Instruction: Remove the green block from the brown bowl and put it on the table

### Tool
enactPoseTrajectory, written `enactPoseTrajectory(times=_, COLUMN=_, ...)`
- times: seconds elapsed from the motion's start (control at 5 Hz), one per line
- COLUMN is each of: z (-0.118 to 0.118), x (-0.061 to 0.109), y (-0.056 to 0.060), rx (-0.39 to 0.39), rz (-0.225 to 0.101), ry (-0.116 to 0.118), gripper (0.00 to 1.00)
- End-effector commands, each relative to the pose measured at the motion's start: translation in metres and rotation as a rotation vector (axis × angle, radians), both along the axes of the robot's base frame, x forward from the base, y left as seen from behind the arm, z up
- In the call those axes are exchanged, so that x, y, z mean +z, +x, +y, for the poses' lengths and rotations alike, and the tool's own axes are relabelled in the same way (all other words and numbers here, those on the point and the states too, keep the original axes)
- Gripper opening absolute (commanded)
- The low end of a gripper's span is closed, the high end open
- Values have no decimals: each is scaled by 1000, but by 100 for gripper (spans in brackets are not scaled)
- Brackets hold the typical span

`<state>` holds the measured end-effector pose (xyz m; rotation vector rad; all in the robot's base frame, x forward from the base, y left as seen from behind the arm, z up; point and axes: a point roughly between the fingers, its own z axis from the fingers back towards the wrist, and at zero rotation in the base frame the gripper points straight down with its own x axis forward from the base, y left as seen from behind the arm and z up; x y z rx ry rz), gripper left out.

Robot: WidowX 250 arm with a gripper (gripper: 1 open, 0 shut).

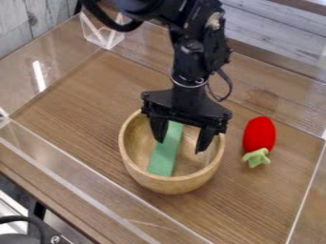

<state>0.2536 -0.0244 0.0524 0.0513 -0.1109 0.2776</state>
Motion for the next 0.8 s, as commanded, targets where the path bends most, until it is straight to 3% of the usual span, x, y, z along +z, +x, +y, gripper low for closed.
enactPoseTrajectory(times=0.0, z=-8, x=15, y=11, rx=16, rz=-35, ry=-1, gripper=100)
enactPoseTrajectory(times=0.4, z=15, x=-1, y=11, rx=32, rz=-14, ry=3, gripper=100)
enactPoseTrajectory(times=0.6, z=14, x=-6, y=12, rx=91, rz=-10, ry=2, gripper=0)
